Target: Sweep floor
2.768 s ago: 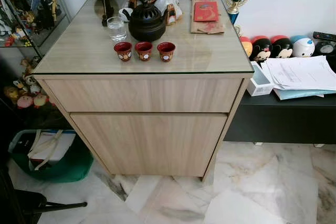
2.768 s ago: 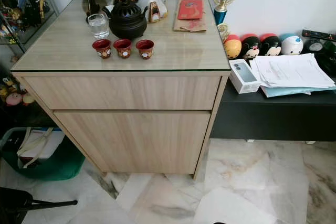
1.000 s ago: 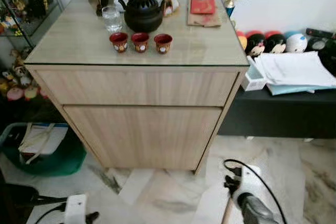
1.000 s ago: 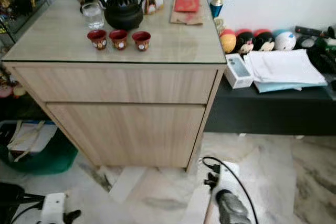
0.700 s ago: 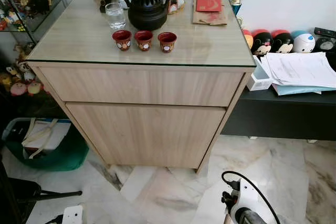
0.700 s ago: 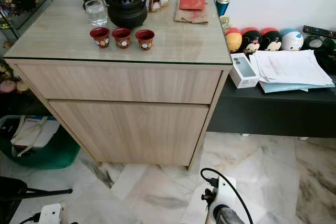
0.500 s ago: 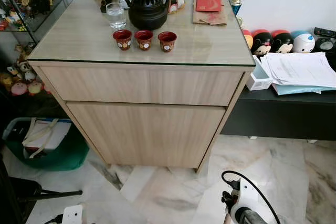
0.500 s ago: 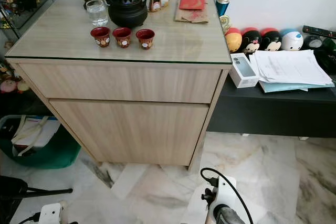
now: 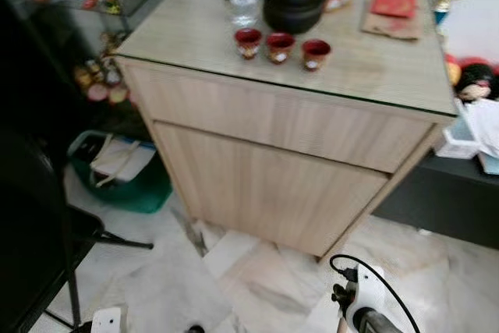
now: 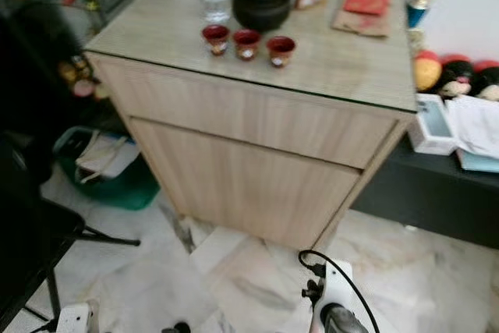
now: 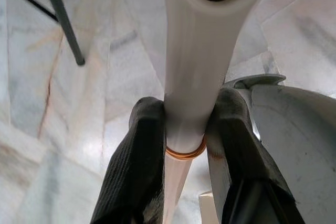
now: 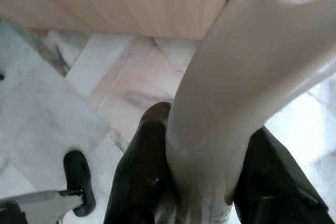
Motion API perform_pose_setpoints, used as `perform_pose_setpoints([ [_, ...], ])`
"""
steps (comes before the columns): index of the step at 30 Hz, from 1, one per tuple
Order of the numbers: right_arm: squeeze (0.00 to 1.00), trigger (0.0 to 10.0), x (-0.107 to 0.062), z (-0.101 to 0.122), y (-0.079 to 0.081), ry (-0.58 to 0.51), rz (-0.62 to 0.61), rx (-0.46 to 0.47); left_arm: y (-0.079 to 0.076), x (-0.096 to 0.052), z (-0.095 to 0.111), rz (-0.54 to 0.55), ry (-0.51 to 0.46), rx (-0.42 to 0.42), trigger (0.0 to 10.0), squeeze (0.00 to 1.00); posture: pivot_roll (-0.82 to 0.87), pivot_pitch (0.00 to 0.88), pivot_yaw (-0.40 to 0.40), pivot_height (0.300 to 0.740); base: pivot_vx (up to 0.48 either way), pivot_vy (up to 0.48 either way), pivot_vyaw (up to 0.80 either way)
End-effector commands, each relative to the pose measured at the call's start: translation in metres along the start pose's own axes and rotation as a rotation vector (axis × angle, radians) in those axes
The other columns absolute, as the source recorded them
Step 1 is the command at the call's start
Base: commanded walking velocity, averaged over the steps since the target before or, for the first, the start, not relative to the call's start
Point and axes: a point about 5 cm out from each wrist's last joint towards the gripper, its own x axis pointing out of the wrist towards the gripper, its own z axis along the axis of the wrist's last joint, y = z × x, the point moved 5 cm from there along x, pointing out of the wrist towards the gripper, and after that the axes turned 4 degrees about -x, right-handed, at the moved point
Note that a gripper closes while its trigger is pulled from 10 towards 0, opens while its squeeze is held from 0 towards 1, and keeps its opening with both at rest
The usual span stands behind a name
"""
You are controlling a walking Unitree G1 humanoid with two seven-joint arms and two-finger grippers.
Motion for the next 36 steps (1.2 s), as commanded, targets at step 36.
perform_pose_setpoints([
  [36,0.00,10.0,-0.013,-0.050,0.004,0.134,0.070,-0.052,-0.001,-0.003,-0.018,0.029,0.048,-0.063,10.0,0.00,-0.14,0.136,-0.046,0.740,0.000,0.000,0.80],
])
